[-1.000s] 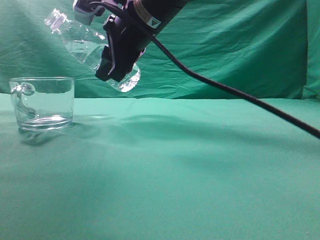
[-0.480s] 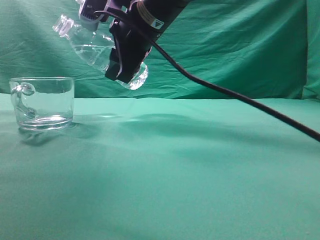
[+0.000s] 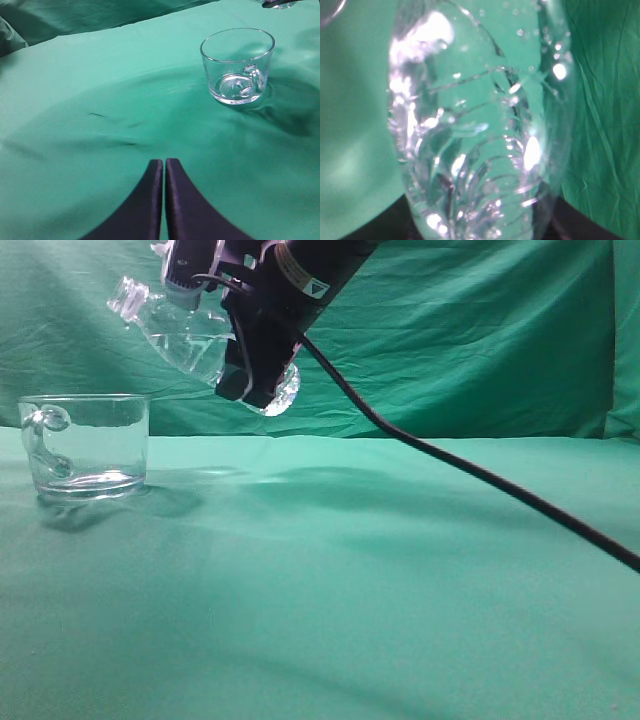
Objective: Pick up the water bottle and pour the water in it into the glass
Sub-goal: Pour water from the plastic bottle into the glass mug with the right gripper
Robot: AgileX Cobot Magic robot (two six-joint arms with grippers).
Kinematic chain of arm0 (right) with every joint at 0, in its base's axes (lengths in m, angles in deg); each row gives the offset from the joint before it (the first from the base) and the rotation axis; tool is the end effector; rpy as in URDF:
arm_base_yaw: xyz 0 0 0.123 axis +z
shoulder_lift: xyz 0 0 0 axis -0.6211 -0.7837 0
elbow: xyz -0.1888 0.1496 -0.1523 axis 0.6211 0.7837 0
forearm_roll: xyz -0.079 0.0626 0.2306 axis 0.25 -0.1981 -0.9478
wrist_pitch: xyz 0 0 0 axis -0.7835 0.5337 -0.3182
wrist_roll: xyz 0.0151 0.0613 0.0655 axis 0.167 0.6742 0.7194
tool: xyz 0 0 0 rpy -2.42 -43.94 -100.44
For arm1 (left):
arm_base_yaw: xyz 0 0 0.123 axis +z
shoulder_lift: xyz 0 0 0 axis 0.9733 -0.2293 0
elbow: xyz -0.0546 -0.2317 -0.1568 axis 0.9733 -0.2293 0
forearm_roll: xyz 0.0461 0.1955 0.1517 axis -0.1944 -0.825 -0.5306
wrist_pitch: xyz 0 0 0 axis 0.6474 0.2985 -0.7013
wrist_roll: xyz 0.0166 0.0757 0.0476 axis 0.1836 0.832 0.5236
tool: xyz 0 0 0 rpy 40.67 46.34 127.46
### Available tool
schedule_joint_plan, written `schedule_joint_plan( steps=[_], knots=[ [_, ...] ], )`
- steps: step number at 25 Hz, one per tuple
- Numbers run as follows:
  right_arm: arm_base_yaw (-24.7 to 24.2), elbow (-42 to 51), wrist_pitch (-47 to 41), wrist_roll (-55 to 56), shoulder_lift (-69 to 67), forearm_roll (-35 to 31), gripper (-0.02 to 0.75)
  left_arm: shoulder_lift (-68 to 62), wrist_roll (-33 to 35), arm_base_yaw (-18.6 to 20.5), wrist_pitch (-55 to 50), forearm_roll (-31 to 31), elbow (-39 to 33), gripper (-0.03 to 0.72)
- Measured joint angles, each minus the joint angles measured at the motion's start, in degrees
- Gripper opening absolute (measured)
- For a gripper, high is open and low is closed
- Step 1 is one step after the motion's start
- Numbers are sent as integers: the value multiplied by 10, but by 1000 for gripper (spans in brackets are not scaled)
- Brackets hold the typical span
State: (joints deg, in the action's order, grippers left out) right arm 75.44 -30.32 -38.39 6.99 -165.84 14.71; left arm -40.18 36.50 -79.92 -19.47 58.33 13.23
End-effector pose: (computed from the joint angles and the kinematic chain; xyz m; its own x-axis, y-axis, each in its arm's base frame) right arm 0.4069 0.3088 0.1943 0.3925 -0.8300 -0.3963 -0.5956 0.0990 -0.7972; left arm 0.0523 -0.0043 0.1770 -0.2442 0.1983 -0.9492 0.1171 0.9777 0.1742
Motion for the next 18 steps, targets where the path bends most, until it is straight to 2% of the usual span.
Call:
schedule_joint_plan(
  steps=[18],
  knots=[
    [0,0,-22,-45,0,0,333,0,0,0,0,0,0,0]
  ],
)
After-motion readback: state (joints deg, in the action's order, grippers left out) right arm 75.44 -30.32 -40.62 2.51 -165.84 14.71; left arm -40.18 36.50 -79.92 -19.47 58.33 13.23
